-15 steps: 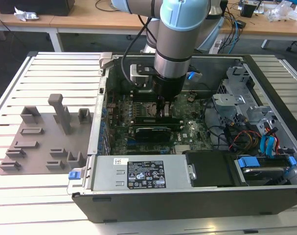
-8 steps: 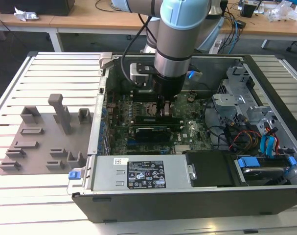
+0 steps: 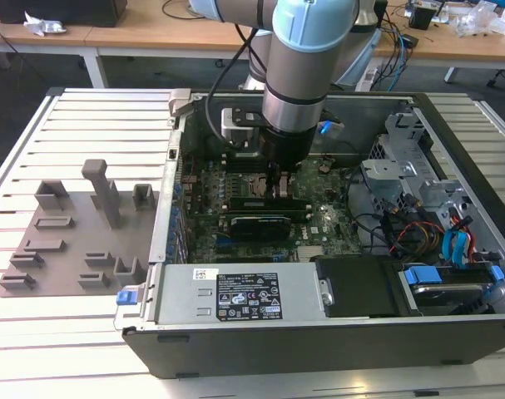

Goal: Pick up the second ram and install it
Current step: 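Insert the second ram into the second slot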

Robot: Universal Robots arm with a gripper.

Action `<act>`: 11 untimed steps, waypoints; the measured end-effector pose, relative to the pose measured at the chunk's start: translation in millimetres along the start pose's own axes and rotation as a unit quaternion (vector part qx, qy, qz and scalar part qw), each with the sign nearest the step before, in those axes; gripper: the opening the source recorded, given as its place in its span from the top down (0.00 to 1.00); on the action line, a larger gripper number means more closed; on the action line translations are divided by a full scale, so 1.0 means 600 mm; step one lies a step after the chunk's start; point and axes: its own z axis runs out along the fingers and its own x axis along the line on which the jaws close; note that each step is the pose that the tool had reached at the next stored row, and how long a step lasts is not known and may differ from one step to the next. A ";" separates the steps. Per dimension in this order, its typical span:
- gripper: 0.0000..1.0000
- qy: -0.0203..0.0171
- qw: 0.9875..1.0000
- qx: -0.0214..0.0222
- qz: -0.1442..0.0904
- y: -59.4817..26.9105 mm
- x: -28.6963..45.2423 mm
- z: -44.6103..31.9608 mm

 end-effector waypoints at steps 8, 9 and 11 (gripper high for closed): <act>0.87 0.000 1.000 0.000 0.000 0.000 0.000 0.006; 0.87 0.000 1.000 0.000 0.000 0.000 0.000 0.007; 0.87 0.000 1.000 0.000 0.000 0.000 0.000 0.008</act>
